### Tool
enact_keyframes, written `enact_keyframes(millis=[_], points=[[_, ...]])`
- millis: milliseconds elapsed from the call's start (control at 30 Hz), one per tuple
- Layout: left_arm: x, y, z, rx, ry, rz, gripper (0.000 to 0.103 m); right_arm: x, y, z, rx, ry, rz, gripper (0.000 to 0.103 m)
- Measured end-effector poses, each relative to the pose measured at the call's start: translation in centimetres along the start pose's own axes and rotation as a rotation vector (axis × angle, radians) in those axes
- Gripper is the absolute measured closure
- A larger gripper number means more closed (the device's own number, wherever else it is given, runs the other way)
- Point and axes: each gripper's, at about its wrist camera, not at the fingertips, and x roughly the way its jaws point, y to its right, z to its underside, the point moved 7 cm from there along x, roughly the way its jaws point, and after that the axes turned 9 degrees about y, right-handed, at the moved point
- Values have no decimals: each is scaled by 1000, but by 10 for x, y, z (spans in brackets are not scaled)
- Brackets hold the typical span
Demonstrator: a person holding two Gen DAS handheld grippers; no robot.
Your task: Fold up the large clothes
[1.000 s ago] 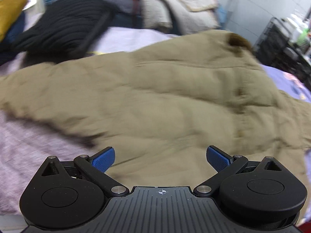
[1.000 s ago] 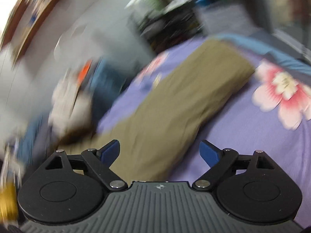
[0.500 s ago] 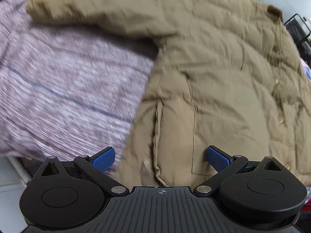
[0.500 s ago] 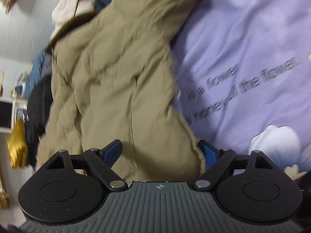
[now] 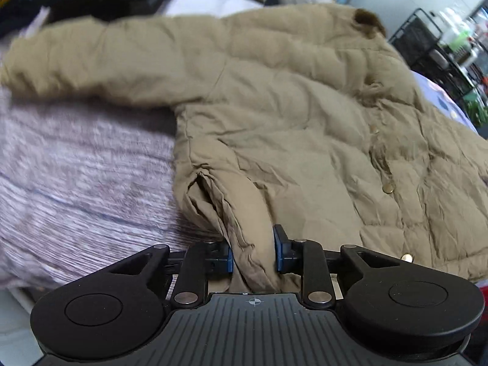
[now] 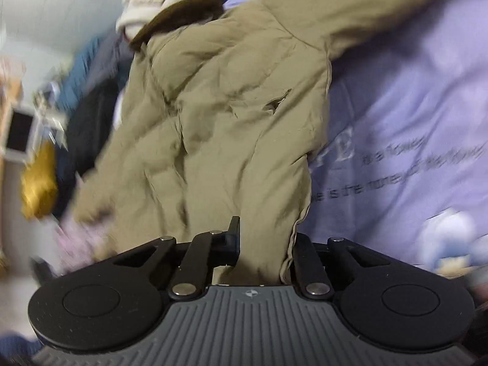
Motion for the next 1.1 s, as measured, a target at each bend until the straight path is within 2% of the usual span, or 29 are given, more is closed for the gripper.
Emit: enact_keyframes(millis=[100,167,233,267,300,367,433,500,533,633,700,767,800,833,867,933,1033,1100], points=[[8,-10,18,15,-57,-64,31,-3,1,10,-63,-46,53,87],[27,-25,36,-41,-110,-111,33,16,16,21,-61,-80,114,85],[35,-37,47,-114,-133,-151,26,33,33,33,-27,-111,164,77],[34,-40,47,-143,-126,-165,8,38,41,37,9,-108,181,67],[31,-43,45,-157,-118,-186,0,39,49,41,45,-106,193,56],[18,-47,42,-149,-101,-250,0,34,60,42,86,-112,218,45],[-2,-53,36,-123,-68,-290,0,20,65,37,78,-92,221,46],[-26,-66,25,-106,-32,-362,0,3,68,28,79,-81,225,37],[-41,-72,16,-110,-12,-403,0,-7,69,22,94,-87,222,36],[-90,-77,-23,-115,100,-451,0,-37,55,1,140,-118,93,36],[-129,-67,-56,-107,173,-444,0,-61,33,-20,176,-168,-17,36],[-163,-45,-92,-85,247,-407,0,-89,-6,-47,155,-170,-189,34],[-180,-31,-110,-78,282,-389,0,-105,-29,-61,124,-155,-285,25],[-195,-17,-127,-76,315,-372,0,-119,-53,-74,89,-148,-366,21],[-202,2,-145,-73,354,-344,0,-131,-73,-87,59,-133,-441,17],[-224,40,-172,-58,447,-225,0,-153,-109,-113,0,-69,-588,17],[-241,88,-199,-50,525,-58,0,-165,-143,-151,-30,30,-727,17],[-238,110,-215,-35,537,45,0,-164,-162,-176,-72,120,-767,17]])
